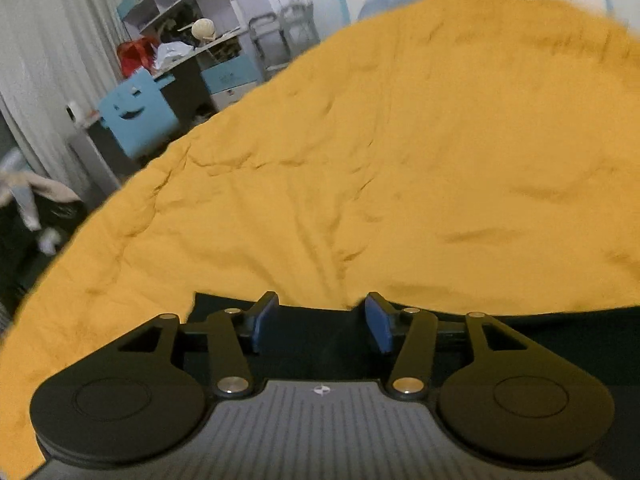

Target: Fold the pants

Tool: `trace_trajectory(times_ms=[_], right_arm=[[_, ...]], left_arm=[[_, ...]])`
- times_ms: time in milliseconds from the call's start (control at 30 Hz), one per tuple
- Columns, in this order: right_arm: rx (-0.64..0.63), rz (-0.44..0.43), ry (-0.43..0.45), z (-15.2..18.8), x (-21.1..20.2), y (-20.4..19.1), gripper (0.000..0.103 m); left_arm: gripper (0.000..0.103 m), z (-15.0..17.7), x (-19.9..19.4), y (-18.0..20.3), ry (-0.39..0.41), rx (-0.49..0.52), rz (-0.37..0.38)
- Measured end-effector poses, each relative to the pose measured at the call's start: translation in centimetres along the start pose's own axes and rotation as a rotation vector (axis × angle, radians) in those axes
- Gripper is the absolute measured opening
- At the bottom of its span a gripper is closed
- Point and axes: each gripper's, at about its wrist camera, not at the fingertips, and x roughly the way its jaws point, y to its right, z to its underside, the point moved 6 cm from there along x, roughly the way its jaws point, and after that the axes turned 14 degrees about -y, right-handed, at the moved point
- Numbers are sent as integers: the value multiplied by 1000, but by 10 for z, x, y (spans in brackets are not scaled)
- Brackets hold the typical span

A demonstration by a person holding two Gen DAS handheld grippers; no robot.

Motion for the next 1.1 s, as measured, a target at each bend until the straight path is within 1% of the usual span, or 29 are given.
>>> trace_trajectory(times_ms=[67, 167, 200, 233, 267, 333, 367, 433, 467, 533, 600, 667, 733, 767, 800, 833, 867, 933, 967, 1000, 1033, 1100], right_arm=[[103, -67, 15, 14, -23, 11, 63], [258, -176, 16, 43, -47, 22, 64], [329, -229, 11, 56, -54, 26, 65], [391, -276, 8, 68, -58, 29, 67], [452, -320, 2, 79, -60, 31, 68], [596, -425, -15, 103, -62, 36, 69], [663, -478, -20, 114, -60, 37, 69], [751, -544, -18, 131, -56, 35, 69], [794, -574, -15, 137, -54, 34, 69], [893, -641, -6, 148, -45, 33, 69], [987, -693, 13, 153, -34, 38, 70], [1070, -731, 18, 154, -21, 43, 69], [1120, -739, 29, 154, -7, 46, 65], [1134, -735, 34, 153, -1, 47, 62], [1148, -731, 39, 152, 6, 48, 59], [1163, -730, 44, 151, 13, 49, 57], [1178, -734, 49, 150, 19, 48, 55], [1188, -731, 67, 147, 25, 48, 46], [1193, -730, 74, 146, 27, 49, 41], [1199, -730, 78, 144, 27, 50, 34], [1199, -728, 86, 143, 26, 53, 22], [1181, -699, 118, 140, 15, 62, 12]], left_arm=[[59, 18, -26, -2, -7, -43, 154], [59, 57, -47, -3, -66, -142, 388], [60, 72, -50, -2, -80, -188, 458], [64, 86, -51, -2, -92, -239, 518], [66, 101, -50, 0, -114, -297, 582], [67, 122, -43, 4, -147, -395, 668], [67, 131, -38, 6, -165, -449, 698], [68, 145, -25, 12, -197, -567, 767], [68, 148, -17, 12, -207, -609, 799], [68, 153, -4, 22, -220, -662, 837], [68, 152, 7, 30, -214, -683, 836], [65, 150, 14, 35, -184, -697, 825], [59, 150, 19, 39, -167, -718, 814], [58, 148, 22, 42, -155, -721, 809], [51, 148, 23, 43, -148, -724, 800], [40, 146, 26, 44, -143, -730, 789], [32, 150, 25, 42, -136, -733, 779], [7, 146, 25, 42, -124, -749, 777], [5, 143, 23, 40, -114, -754, 775], [4, 143, 20, 37, -97, -753, 778], [4, 137, 13, 33, -74, -749, 785], [4, 125, 0, 29, -46, -727, 766]])
